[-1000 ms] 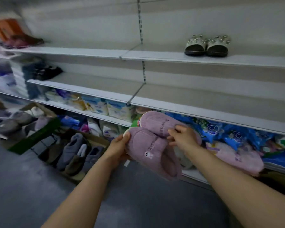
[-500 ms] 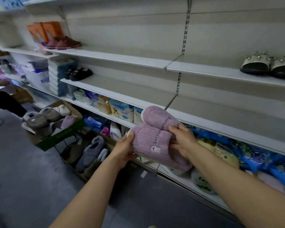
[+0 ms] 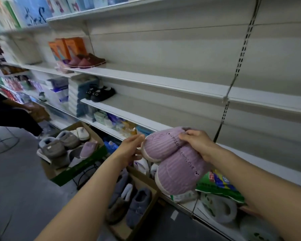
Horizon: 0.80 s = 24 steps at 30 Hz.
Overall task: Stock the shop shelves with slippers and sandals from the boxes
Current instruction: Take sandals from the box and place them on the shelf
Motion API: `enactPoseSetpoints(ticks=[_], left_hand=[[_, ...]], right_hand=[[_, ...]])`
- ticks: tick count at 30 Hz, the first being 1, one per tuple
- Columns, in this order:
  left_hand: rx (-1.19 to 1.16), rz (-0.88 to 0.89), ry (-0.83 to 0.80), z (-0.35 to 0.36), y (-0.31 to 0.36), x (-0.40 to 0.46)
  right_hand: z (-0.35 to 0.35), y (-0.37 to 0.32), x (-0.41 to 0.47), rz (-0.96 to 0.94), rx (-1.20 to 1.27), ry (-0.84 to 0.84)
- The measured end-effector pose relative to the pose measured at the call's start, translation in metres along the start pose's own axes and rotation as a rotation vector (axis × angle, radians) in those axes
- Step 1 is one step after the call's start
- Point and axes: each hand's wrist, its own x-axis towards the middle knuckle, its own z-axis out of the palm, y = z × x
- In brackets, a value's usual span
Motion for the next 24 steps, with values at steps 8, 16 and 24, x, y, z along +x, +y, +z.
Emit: enactPoseSetpoints(ticks=[8, 16, 24], left_hand=[[-0.045, 0.024, -0.131, -0.106, 0.004, 0.068], [0.115, 0.11, -0.204, -0.252, 0.033, 0.116], [0.535, 0.328, -0.28, -0.342, 0.085, 0.145]], right_hand=[[0.098, -0.057, 0.063, -0.151, -0.297, -0.053], [0.235, -0.117, 0.116, -0.252, -0.491, 0.053], [0.314, -0.181, 0.162, -0.326, -0.564, 0.161]])
